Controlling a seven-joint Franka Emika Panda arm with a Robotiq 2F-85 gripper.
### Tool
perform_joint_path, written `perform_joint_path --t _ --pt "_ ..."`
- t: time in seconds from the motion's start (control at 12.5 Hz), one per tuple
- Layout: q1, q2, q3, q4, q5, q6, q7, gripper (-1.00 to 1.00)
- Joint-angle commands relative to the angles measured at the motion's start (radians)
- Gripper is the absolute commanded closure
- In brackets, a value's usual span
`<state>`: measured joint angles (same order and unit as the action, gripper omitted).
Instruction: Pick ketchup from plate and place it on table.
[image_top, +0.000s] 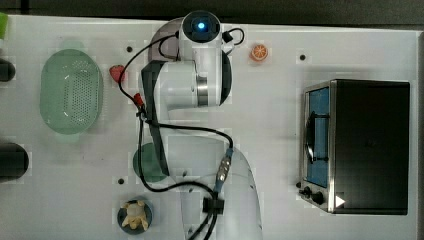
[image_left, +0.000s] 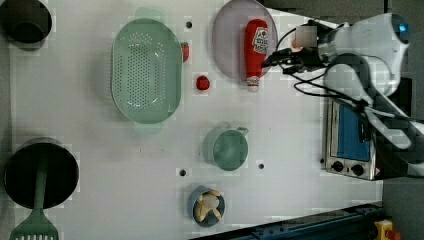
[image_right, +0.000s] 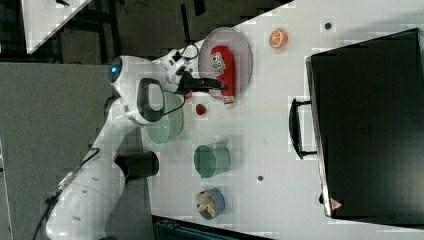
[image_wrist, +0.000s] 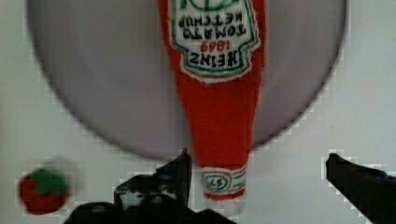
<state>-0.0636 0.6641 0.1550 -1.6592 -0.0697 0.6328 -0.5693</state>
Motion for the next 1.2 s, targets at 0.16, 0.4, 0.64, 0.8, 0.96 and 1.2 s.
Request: perform_joint_path --t 0.16,0.4,0.64,0.8,0.96,1.2 --pt "0.014 0.044 0.009 0.034 -0.037 0.14 -0.042 -1.0" --pt "0.017 0.077 0.005 0.033 -0.037 0.206 -0.042 -1.0" --pt "0.019 0.113 0.004 0.033 -0.038 0.253 -0.042 -1.0" --pt "0.019 0.128 0.001 0.033 -0.038 0.282 -0.042 -1.0" --pt "0.02 0.137 0.001 0.033 -0.038 0.283 -0.042 -0.68" --pt "0.021 0.136 0.003 0.042 -0.038 0.285 -0.042 -0.16"
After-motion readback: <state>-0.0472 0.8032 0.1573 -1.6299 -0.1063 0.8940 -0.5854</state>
